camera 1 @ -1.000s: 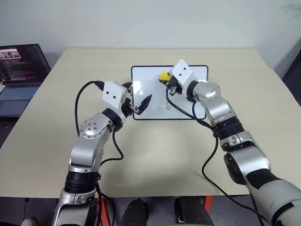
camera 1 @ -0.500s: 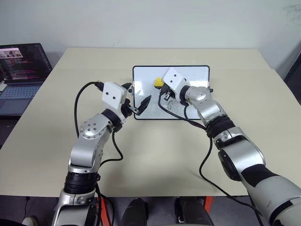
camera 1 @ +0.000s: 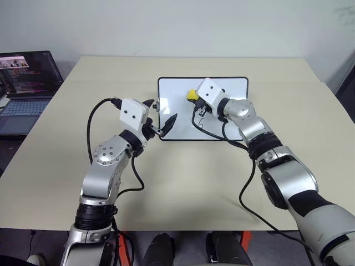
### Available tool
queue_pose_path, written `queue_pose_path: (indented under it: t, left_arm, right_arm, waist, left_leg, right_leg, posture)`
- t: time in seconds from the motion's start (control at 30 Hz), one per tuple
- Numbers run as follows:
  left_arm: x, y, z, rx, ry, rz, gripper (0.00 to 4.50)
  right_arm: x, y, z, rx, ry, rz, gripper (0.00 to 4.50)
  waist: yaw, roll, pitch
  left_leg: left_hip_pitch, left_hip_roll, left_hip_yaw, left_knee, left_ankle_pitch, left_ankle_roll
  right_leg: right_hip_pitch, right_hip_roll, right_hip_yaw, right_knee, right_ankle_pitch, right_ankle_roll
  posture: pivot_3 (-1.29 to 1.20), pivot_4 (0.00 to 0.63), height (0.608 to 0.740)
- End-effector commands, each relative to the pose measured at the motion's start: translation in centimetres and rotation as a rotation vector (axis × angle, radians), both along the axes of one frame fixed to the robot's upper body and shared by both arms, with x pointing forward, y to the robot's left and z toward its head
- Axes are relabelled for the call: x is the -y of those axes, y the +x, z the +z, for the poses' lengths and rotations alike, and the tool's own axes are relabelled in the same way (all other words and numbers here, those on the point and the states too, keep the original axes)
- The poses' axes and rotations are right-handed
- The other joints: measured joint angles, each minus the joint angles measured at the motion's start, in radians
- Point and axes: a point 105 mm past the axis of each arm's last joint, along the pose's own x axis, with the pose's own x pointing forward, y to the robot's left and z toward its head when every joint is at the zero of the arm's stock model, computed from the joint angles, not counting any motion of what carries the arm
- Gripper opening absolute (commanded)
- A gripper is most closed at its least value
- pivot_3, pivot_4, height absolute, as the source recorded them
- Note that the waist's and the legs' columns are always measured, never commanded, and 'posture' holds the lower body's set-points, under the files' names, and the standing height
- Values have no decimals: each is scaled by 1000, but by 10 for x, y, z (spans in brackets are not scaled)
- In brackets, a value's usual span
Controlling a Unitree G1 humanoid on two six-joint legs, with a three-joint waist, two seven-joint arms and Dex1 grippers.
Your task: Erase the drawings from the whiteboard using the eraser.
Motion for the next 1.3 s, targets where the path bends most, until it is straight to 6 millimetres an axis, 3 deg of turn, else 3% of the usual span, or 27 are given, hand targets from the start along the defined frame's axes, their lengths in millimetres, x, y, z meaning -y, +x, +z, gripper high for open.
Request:
queue_pose_path:
  t: [0.03, 0.9, 1.1, 1.3]
  left_arm:
    - [4, -2, 14, 60, 1, -19, 4500]
    - [6, 1, 15, 60, 3, -35, 4500]
    - [9, 0, 16, 62, 4, -43, 4500]
    - [8, -1, 17, 62, 9, -46, 4500]
  right_arm:
    - [17, 7, 14, 29, 15, -60, 1102]
    - [78, 13, 1, 10, -37, -190, 1102]
    - [80, 12, 3, 14, -23, -193, 1102]
    - [69, 5, 14, 18, 50, -159, 1102]
  waist:
    - [0, 0, 0]
    - [2, 0, 0]
    - [2, 0, 0]
    - [2, 0, 0]
  left_leg:
    - [0, 0, 0, 0, 0, 0]
    - [2, 0, -1, 1, 0, 0]
    - [2, 0, 0, 1, 0, 0]
    - [2, 0, 0, 1, 0, 0]
  right_leg:
    - [0, 0, 0, 0, 0, 0]
    - [3, 0, 0, 0, 0, 0]
    - [3, 0, 0, 0, 0, 0]
    - [3, 0, 0, 0, 0, 0]
  posture:
    - [0, 150, 740]
    - [0, 150, 740]
    - [0, 150, 740]
    - [0, 150, 740]
